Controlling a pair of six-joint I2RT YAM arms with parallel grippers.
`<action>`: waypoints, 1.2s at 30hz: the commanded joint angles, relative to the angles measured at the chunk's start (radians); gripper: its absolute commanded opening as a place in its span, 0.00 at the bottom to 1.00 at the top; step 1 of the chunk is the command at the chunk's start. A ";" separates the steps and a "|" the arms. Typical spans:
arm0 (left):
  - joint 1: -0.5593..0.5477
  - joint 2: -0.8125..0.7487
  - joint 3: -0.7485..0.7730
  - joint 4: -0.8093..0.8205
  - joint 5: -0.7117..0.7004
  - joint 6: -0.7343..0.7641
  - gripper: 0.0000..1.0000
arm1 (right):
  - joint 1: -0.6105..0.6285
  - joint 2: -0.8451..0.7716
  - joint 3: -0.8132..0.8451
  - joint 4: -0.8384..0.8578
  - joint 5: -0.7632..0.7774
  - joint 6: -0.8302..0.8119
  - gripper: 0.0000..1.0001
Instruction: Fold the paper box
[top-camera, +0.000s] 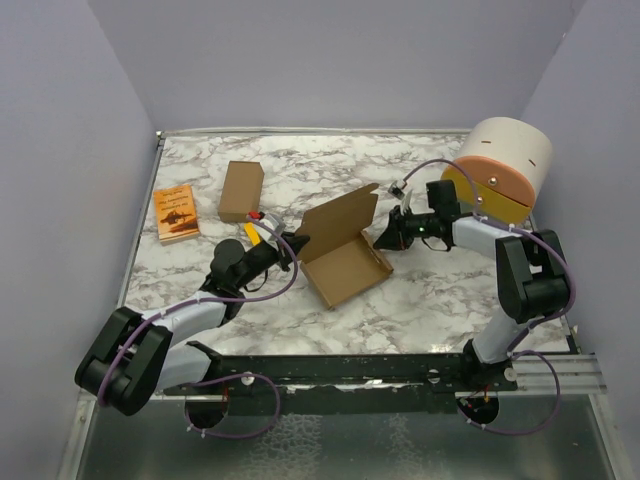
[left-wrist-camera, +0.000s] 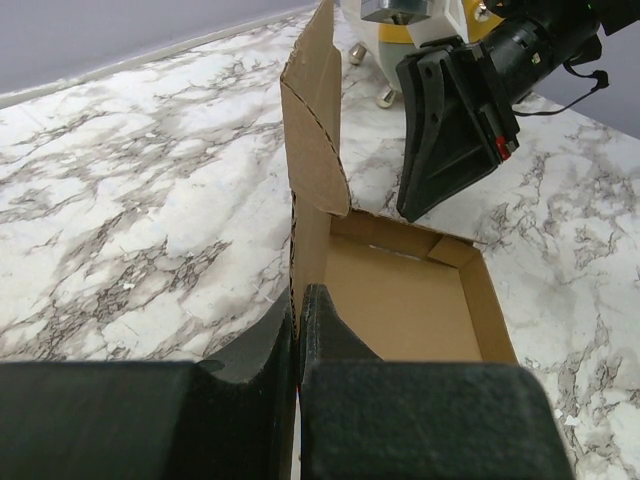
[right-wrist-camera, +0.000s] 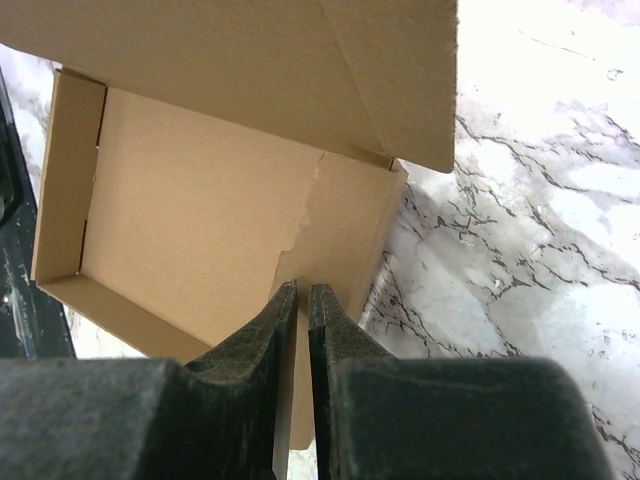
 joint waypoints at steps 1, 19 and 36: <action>-0.005 -0.025 0.005 0.017 0.000 0.002 0.00 | 0.022 0.010 0.027 -0.025 0.036 -0.038 0.13; -0.005 -0.038 0.014 -0.004 0.003 0.011 0.00 | 0.102 -0.025 0.028 -0.049 0.218 -0.143 0.29; -0.004 -0.058 0.013 -0.022 -0.001 0.018 0.00 | 0.107 -0.066 0.025 -0.065 0.265 -0.188 0.36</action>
